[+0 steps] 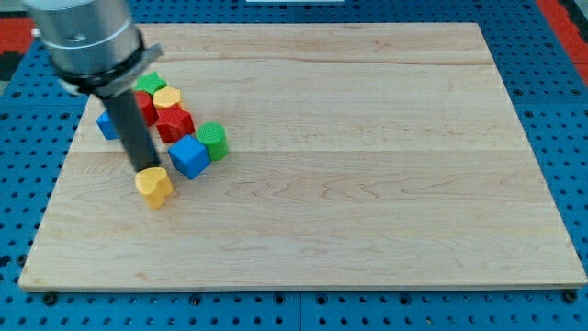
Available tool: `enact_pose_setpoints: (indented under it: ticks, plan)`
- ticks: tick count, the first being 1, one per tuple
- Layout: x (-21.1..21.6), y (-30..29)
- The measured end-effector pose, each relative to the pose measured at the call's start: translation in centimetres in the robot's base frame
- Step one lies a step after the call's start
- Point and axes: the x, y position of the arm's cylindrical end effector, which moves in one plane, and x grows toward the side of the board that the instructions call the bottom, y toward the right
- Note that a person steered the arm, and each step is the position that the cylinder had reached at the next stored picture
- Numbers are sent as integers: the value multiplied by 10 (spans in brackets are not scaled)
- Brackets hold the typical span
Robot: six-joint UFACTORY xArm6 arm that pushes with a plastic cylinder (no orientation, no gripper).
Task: Move the yellow heart right and up a bit
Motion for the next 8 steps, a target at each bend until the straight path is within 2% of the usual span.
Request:
enact_pose_setpoints:
  ticks: [1, 2, 4, 5, 8]
  plan:
    - [-3, -43]
    - [45, -29]
    - [5, 152]
    - [5, 202]
    - [5, 105]
